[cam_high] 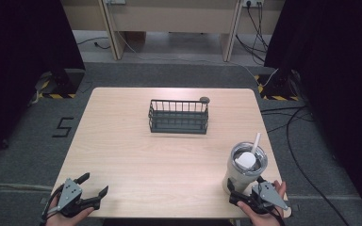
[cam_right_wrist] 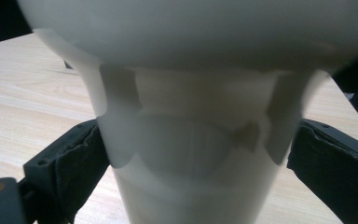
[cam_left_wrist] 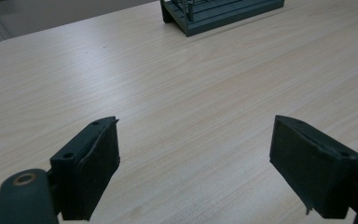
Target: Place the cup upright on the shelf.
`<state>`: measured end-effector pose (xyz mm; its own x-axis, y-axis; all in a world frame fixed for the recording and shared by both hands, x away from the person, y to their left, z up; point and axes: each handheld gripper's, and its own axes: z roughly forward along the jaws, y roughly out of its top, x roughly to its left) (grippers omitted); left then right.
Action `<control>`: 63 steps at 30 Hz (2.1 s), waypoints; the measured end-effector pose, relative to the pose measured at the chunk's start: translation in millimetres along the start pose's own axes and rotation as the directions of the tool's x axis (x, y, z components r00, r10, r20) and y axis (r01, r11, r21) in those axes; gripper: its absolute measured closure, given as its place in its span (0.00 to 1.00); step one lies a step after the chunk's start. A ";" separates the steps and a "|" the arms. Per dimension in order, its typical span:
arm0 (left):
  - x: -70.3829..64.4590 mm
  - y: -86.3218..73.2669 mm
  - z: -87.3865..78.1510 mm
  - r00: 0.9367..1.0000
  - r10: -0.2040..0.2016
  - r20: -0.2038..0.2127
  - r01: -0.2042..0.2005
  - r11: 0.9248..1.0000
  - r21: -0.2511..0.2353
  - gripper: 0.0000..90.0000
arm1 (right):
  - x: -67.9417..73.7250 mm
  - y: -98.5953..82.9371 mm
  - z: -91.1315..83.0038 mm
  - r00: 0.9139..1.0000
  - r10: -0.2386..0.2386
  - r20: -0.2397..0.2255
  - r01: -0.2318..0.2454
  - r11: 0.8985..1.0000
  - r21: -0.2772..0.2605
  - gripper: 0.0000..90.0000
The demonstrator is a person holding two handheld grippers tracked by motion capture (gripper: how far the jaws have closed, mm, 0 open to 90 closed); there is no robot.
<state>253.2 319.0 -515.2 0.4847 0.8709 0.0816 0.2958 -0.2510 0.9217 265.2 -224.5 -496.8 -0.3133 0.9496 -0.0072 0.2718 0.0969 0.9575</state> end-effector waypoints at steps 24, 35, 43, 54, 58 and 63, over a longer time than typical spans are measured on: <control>0.4 -0.9 1.9 1.000 -0.003 0.002 0.003 1.000 0.009 0.17 | -1.7 7.3 17.3 0.999 -0.012 -0.033 0.012 1.000 0.001 0.12; 1.3 -1.8 2.3 1.000 -0.016 0.003 0.016 1.000 0.010 0.17 | -1.5 15.0 22.0 0.999 -0.013 -0.032 0.013 1.000 0.023 0.12; 1.8 -1.8 1.7 1.000 -0.019 0.001 0.019 1.000 0.011 0.17 | -3.2 25.7 21.8 1.000 -0.004 -0.015 0.004 1.000 -0.003 0.12; 1.4 -1.3 0.6 1.000 -0.019 -0.011 0.019 1.000 0.006 0.17 | 1.1 47.9 29.6 1.000 0.005 -0.030 -0.006 0.999 -0.044 0.12; 1.9 -1.2 0.7 1.000 -0.020 -0.005 0.020 1.000 0.002 0.17 | 4.6 59.8 34.8 0.999 0.009 -0.043 -0.012 0.997 -0.072 0.12; 1.8 -1.0 -0.1 1.000 -0.018 -0.011 0.018 1.000 0.002 0.17 | 6.6 71.2 38.5 0.999 0.006 -0.047 -0.011 0.995 -0.098 0.12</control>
<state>253.7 320.8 -516.0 0.4699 0.8800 0.0697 0.3057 -0.2363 0.9223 317.4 -199.9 -439.7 -0.3537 0.9353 0.0123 0.1850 0.0570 0.9811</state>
